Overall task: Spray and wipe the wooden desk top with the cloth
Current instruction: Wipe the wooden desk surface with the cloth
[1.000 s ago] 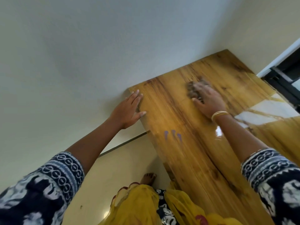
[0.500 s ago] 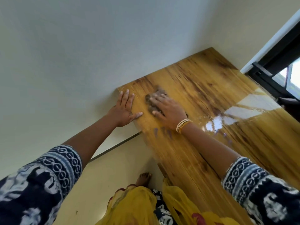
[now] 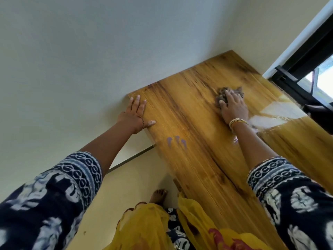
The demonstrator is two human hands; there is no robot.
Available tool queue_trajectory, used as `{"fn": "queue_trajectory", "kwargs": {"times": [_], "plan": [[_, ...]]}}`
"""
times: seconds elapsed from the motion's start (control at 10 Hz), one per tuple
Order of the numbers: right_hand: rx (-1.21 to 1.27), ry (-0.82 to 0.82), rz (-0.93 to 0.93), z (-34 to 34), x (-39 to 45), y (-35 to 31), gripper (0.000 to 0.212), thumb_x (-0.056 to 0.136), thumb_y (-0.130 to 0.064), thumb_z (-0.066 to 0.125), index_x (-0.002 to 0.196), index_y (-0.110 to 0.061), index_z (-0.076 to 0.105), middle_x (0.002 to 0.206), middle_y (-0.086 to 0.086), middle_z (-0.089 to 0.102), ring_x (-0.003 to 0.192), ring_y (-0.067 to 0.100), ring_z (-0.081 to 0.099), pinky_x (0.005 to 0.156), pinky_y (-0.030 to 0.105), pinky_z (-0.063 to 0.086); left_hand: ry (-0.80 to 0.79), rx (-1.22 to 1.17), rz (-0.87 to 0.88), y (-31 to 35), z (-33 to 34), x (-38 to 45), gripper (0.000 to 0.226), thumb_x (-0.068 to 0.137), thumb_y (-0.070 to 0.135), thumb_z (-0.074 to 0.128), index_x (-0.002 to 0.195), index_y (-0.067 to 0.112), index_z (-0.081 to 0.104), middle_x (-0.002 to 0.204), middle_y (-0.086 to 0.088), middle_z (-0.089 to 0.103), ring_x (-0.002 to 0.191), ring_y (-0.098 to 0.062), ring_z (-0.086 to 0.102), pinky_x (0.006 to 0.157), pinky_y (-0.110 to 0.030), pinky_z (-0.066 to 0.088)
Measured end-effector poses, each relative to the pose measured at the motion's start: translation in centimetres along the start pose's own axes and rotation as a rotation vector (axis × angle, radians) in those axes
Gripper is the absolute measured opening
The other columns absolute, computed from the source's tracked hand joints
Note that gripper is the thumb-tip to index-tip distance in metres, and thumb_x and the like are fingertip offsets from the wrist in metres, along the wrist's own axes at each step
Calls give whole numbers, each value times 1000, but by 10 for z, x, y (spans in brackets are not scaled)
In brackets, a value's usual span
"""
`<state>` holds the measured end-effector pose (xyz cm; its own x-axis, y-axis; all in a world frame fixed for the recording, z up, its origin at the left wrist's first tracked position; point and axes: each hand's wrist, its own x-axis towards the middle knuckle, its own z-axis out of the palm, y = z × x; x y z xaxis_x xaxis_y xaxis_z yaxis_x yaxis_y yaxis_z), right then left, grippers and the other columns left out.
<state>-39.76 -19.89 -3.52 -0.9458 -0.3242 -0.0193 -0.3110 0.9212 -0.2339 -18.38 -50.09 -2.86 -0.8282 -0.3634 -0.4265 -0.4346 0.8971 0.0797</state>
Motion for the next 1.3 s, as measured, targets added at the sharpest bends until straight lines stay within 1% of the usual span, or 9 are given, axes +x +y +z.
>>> {"fn": "queue_trajectory", "kwargs": {"times": [0.2,0.4,0.5,0.6,0.8,0.9,1.0,1.2,1.3], "plan": [[-30,-99,-471,11,-98,-74,53,101,-42,38,151,-27,34,158,0,32,146,24,27,114,44,26,114,185,26,16,3,-13,85,96,63,18,153,8,-13,161,-14,-16,150,-26,-8,122,-41,5],[-53,-295,-1023,21,-188,-77,53,99,-48,32,149,-32,36,156,-2,37,145,21,28,117,39,20,173,141,35,25,22,-37,67,102,48,10,154,9,-8,163,-11,-13,151,-24,-6,122,-40,4],[-60,-245,-1003,12,-166,-54,52,100,-48,34,149,-33,34,157,-3,35,145,18,28,117,40,19,179,121,19,29,24,-42,65,103,45,9,154,9,-8,163,-10,-13,150,-23,-7,122,-39,3],[-34,-97,-524,-1,-115,0,51,101,-46,38,150,-32,32,158,-3,31,146,23,28,117,45,26,163,128,3,31,24,-45,63,104,44,9,154,10,-10,162,-8,-15,150,-23,-8,122,-39,4],[-95,-24,40,-3,-84,19,58,102,-47,29,154,-23,22,161,9,22,148,31,19,118,50,21,167,128,-75,40,24,-43,60,104,37,10,153,11,-11,162,-6,-16,150,-21,-9,122,-39,3],[-117,-42,-15,3,-92,-27,59,102,-47,27,154,-21,19,160,13,22,147,33,20,117,49,24,157,122,-66,40,23,-42,60,104,37,10,153,11,-11,162,-6,-17,150,-21,-9,122,-39,3],[-130,-118,-418,21,-129,-95,58,101,-47,29,153,-23,24,158,11,28,146,32,25,115,47,26,161,93,-39,35,24,-39,60,104,37,11,154,10,-9,162,-7,-15,150,-22,-8,122,-39,3],[-142,-220,-937,17,-150,-75,59,96,-54,28,151,-32,31,157,2,34,144,24,31,117,43,28,277,118,132,12,32,-37,60,104,35,15,155,11,-2,164,-8,-6,151,-24,-3,121,-39,6],[-91,-126,-710,8,-122,-31,60,94,-56,32,149,-32,34,155,1,37,141,24,35,114,47,34,296,147,190,2,34,-36,60,103,34,19,154,13,-5,164,-7,-6,151,-22,-3,121,-39,6]]}}
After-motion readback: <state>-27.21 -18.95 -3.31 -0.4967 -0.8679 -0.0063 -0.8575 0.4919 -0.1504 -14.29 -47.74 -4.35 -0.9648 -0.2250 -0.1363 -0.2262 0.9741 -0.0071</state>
